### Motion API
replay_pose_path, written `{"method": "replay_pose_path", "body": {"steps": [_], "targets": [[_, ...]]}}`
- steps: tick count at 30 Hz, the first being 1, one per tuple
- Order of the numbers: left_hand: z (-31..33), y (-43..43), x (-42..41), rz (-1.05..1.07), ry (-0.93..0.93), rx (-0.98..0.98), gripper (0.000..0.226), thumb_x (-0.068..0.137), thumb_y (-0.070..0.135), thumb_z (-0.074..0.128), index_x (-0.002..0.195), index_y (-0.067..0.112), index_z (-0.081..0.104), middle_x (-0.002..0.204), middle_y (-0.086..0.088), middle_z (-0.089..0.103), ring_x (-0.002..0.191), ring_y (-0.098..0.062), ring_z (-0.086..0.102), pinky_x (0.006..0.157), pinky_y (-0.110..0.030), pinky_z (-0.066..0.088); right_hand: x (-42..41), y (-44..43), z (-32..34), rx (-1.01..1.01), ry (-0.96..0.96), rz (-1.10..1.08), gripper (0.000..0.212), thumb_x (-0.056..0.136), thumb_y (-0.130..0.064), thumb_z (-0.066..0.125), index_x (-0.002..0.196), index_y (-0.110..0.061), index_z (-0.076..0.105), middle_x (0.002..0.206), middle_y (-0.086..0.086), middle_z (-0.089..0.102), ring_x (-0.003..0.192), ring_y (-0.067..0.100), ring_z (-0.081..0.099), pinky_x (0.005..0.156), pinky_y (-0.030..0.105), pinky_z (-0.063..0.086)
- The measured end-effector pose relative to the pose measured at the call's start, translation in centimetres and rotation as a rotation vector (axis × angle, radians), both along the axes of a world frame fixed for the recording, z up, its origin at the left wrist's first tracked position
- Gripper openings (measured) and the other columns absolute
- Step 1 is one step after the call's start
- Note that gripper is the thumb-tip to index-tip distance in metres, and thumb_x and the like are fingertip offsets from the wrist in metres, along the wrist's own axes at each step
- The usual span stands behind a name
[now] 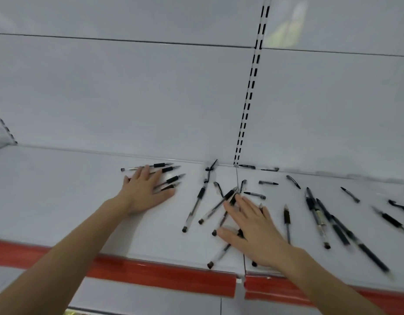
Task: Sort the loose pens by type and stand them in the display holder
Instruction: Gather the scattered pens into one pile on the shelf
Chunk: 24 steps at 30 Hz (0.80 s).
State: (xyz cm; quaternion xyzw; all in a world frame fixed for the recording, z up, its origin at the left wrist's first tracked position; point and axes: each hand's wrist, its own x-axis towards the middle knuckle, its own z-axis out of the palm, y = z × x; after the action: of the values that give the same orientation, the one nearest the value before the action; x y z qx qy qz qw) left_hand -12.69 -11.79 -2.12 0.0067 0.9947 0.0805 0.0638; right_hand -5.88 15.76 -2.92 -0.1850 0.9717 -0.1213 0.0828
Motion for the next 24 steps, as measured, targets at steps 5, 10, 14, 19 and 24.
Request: {"method": "replay_pose_path", "body": {"steps": [5,10,14,19,24], "targets": [[0.5,2.5,1.2,-0.132,0.230,0.107,0.064,0.086,0.059,0.028,0.137,0.020,0.034,0.148,-0.008,0.031,0.136,-0.025,0.029,0.110,-0.038,0.023,-0.2,-0.4,-0.1,0.001,-0.002,-0.007,0.116,0.043,-0.090,-0.018,0.145,-0.037,-0.003,0.155,-0.007,-0.018,0.141,0.009,-0.019,0.113,0.042,-0.011],[0.5,-0.8,-2.2,0.032,0.095,-0.074,0.078,0.081,0.068,0.035,0.141,0.021,0.022,0.151,-0.011,0.021,0.140,-0.028,0.016,0.111,-0.051,0.013,-0.2,-0.6,0.1,-0.014,-0.010,-0.004,0.111,0.047,-0.088,-0.013,0.145,-0.037,-0.001,0.155,-0.007,-0.017,0.141,0.008,-0.019,0.113,0.041,-0.012],[0.1,0.0,-2.0,0.014,0.140,-0.132,0.064,0.083,0.066,0.027,0.124,0.019,0.042,0.129,-0.012,0.044,0.122,-0.032,0.038,0.103,-0.046,0.027,-0.5,-0.4,0.2,-0.042,-0.022,0.001,0.101,0.054,-0.084,-0.004,0.145,-0.040,0.001,0.155,-0.007,-0.018,0.142,0.009,-0.018,0.113,0.040,-0.012],[0.7,4.2,1.2,-0.150,0.158,0.021,0.060,0.087,0.060,0.016,0.086,0.012,0.051,0.101,-0.013,0.050,0.101,-0.030,0.045,0.089,-0.038,0.038,-1.1,0.2,0.3,-0.013,-0.035,-0.002,0.079,0.074,-0.076,0.016,0.144,-0.042,0.002,0.156,-0.005,-0.015,0.143,0.011,-0.016,0.114,0.041,-0.010],[0.2,6.9,4.7,-0.383,0.104,0.040,0.084,0.074,0.075,0.011,0.129,0.019,0.040,0.140,-0.009,0.036,0.132,-0.025,0.028,0.109,-0.035,0.023,-0.9,1.8,0.9,-0.013,-0.001,-0.019,0.080,0.075,-0.079,0.012,0.144,-0.041,0.001,0.156,-0.004,-0.015,0.143,0.013,-0.015,0.114,0.042,-0.007]]}}
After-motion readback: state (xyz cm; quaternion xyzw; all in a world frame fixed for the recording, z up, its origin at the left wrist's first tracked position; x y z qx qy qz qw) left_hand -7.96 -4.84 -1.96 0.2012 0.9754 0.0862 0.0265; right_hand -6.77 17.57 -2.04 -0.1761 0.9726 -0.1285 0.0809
